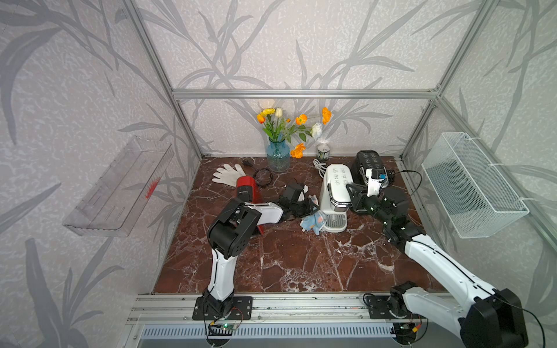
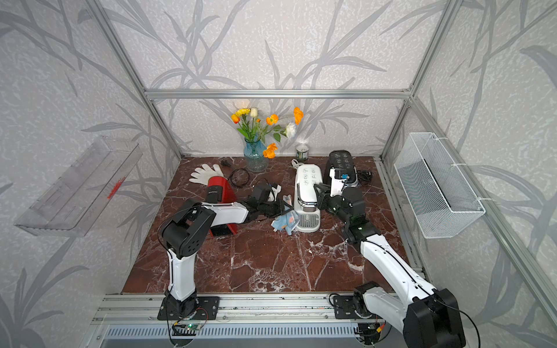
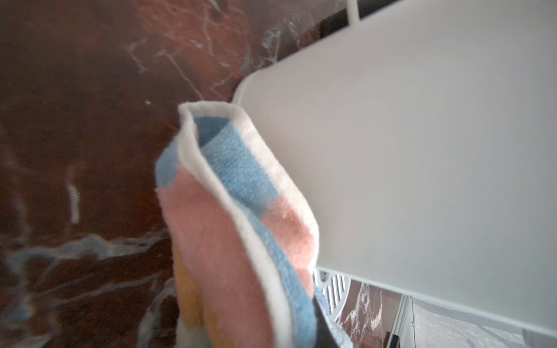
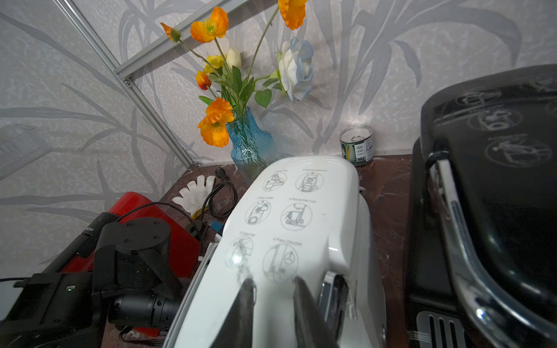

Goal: Wipe the surface of a coffee machine
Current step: Wipe the dirt from the surface of the coffee machine.

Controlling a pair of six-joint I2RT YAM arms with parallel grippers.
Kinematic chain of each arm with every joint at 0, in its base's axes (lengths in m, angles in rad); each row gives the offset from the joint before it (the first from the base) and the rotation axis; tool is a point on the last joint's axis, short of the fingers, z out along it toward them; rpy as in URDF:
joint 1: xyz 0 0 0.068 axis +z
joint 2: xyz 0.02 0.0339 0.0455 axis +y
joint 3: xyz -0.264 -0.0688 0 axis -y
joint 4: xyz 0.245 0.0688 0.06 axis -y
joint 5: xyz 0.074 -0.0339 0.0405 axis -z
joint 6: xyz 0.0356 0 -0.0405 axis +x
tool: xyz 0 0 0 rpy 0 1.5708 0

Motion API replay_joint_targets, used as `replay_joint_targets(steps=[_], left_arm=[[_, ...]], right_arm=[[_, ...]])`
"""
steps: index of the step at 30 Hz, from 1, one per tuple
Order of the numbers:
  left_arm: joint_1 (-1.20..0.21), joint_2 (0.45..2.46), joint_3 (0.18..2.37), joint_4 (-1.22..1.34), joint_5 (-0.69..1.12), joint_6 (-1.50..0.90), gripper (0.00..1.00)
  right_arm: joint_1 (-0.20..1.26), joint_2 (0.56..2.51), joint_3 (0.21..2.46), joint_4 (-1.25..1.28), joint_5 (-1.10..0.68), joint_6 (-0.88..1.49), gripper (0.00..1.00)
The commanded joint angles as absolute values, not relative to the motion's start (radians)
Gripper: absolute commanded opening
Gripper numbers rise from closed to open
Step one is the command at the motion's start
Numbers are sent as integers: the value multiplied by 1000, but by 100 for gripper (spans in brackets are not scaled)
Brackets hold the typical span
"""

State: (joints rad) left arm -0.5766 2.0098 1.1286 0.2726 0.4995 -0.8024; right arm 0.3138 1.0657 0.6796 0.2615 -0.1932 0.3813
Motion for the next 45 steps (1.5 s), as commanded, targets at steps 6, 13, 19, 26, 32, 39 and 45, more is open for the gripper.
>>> replay_joint_targets(steps=[6,13,19,26,32,39,45], left_arm=[[-546,1920,1124,167,438,-725,0],[-556,1756,970,302,374,-738,0],[-578,1770,944,422,440,-809,0],[-600,1780,975,423,440,-819,0],[-606,1837,1027,458,462,-849,0],[-634,1969,1099,647,523,-1032,0],[-707,2011,1137,472,431,-1005,0]], right_arm=[[237,1082,698,164,-256,503,25],[207,1111,673,201,-347,551,25],[225,1197,656,310,-475,631,25],[303,1262,640,389,-481,705,25],[322,1272,630,389,-443,701,25],[322,1250,617,373,-421,687,25],[321,1228,609,362,-402,674,25]])
